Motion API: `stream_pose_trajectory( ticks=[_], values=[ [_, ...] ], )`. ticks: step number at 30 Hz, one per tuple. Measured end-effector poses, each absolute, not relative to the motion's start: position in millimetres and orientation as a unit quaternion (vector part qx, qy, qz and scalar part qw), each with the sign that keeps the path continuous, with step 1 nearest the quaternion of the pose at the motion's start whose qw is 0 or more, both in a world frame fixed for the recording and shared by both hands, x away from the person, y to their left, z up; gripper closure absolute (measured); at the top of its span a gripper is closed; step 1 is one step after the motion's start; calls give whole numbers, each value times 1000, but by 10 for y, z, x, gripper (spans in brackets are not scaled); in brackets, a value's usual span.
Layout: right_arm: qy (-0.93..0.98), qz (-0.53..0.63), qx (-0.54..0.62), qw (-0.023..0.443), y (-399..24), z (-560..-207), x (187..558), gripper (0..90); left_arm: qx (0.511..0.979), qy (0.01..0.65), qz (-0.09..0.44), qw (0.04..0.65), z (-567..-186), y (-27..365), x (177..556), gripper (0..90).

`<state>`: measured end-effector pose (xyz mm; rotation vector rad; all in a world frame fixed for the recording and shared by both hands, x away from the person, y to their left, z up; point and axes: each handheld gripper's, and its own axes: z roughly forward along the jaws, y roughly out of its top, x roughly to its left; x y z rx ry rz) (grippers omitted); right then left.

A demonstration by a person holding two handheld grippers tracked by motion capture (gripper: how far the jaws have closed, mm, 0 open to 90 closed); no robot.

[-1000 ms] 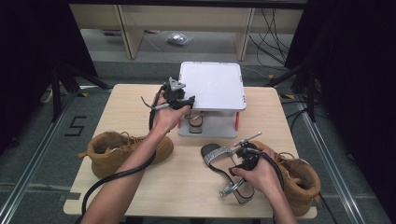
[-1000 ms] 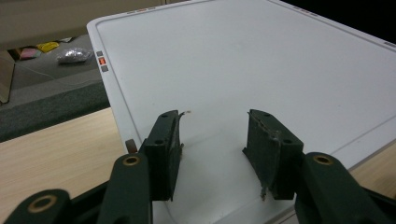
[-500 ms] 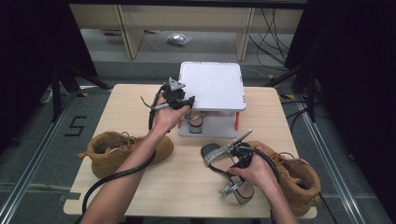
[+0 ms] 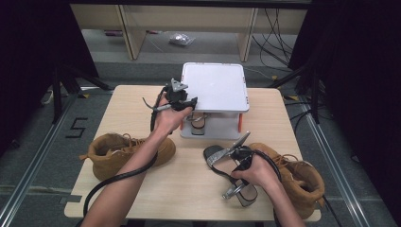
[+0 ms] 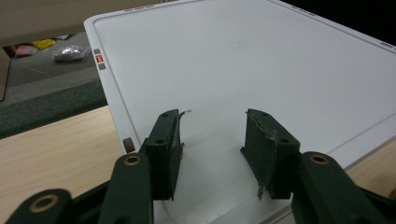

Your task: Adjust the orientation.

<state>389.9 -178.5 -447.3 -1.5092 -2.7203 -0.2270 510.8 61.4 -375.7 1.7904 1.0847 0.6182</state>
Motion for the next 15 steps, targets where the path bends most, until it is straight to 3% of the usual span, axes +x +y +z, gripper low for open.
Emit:
stream_pose_trajectory(
  ticks=[13,15],
  values=[
    [-832,-47,-553,25,-1721,-4538,3936,432,729,440,252,461,-3757,619,5108,554],
    [-824,-44,-564,10,-1704,-4542,3920,433,729,440,251,461,-3756,620,5110,556]
  ],
)
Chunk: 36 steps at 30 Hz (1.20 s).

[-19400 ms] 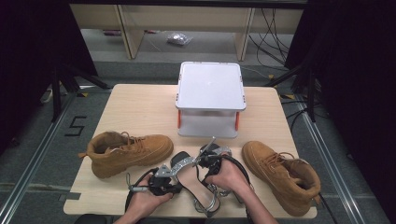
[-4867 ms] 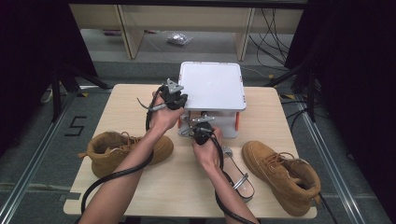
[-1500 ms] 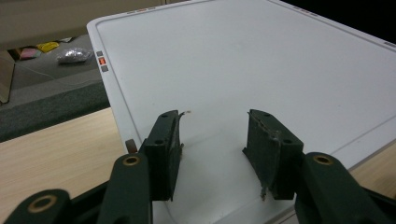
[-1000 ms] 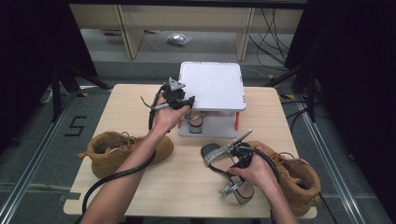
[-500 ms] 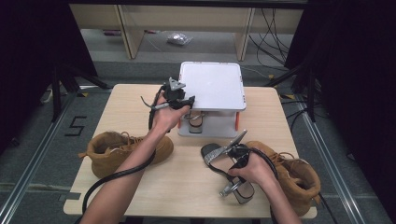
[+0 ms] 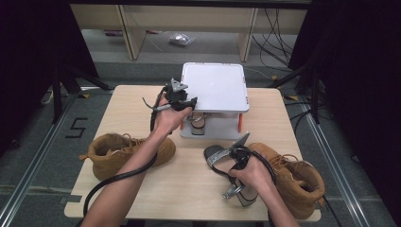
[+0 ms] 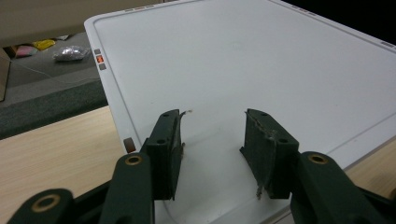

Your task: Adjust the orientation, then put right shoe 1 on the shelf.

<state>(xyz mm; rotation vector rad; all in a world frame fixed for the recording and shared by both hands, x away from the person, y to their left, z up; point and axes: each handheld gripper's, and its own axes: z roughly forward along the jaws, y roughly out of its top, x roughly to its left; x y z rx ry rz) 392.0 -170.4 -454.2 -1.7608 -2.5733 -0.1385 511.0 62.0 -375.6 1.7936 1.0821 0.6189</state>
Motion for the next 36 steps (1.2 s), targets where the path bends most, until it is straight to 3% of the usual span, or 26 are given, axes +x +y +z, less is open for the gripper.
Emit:
stream_pose_trajectory(
  ticks=[13,19,25,36],
  values=[
    [-758,-30,-650,45,-1698,-4529,3858,433,730,438,252,459,-3754,622,5113,559],
    [-776,-40,-629,37,-1717,-4525,3829,415,731,438,252,460,-3754,623,5113,559],
    [-788,-87,-610,-12,-1743,-4359,3771,303,731,437,252,460,-3754,625,5115,559],
    [-781,-115,-614,-16,-1808,-4282,3738,315,732,436,251,459,-3754,625,5122,558]
  ],
)
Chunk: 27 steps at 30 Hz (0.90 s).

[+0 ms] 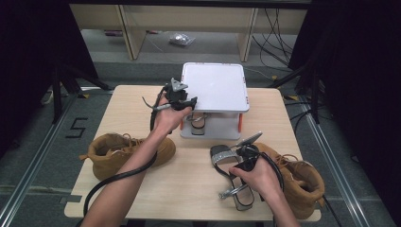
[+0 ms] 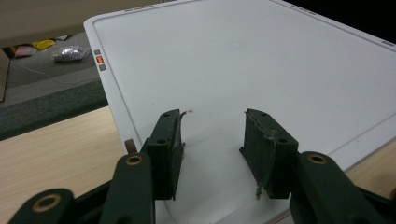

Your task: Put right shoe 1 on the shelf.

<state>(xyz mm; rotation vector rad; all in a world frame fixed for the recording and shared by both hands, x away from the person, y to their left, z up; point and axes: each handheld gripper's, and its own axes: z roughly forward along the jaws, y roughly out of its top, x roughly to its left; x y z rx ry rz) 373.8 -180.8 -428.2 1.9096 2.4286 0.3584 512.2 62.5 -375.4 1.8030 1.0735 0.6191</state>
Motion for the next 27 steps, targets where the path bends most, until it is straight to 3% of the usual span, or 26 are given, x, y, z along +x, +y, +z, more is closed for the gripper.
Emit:
stream_pose_trajectory(
  ticks=[12,14,27],
  values=[
    [805,96,585,-22,-1779,-4417,3811,322,734,433,254,457,-3760,640,5120,560],
    [804,81,589,-5,-1748,-4413,3811,326,730,435,254,462,-3767,630,5118,560],
    [814,42,579,-9,-1648,-4525,3888,310,730,433,254,464,-3769,634,5120,561]
  ],
)
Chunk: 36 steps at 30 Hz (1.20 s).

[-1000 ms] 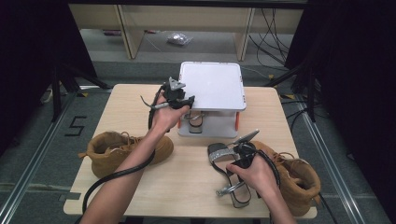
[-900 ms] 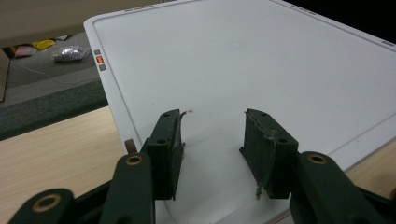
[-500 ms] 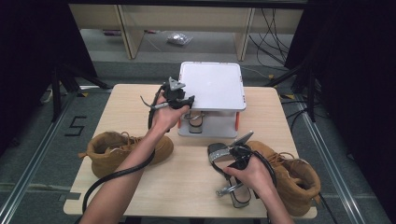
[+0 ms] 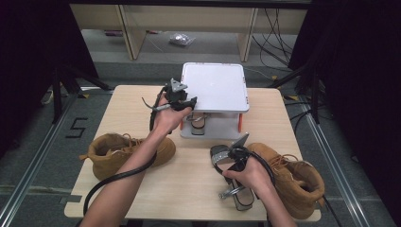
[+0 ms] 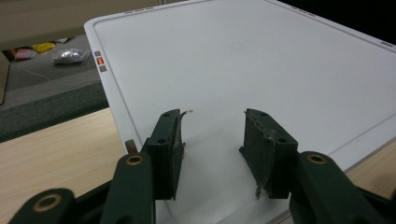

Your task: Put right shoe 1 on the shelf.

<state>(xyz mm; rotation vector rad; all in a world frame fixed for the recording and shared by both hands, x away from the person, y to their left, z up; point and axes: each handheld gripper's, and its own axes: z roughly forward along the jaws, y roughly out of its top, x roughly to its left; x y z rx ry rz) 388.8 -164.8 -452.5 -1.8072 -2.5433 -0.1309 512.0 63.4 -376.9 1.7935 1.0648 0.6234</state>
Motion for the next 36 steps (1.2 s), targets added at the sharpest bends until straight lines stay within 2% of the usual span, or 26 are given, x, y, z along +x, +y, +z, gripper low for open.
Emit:
stream_pose_trajectory(
  ticks=[13,25,27,29,30,36],
  values=[
    [-813,7,-582,18,-1585,-4661,3959,402,731,432,253,464,-3768,640,5123,563],
    [-769,-34,-638,7,-1636,-4596,3944,435,731,431,253,465,-3771,639,5123,563],
    [-774,-42,-632,28,-1681,-4558,3973,436,732,430,253,465,-3770,642,5124,563],
    [-763,-42,-645,24,-1653,-4555,3972,437,736,428,253,460,-3765,650,5126,564],
    [-769,-41,-638,2,-1661,-4554,3977,437,736,427,253,459,-3764,652,5127,564],
    [-753,-62,-655,-1,-1655,-4509,3995,438,736,427,254,459,-3766,652,5129,565]
  ],
)
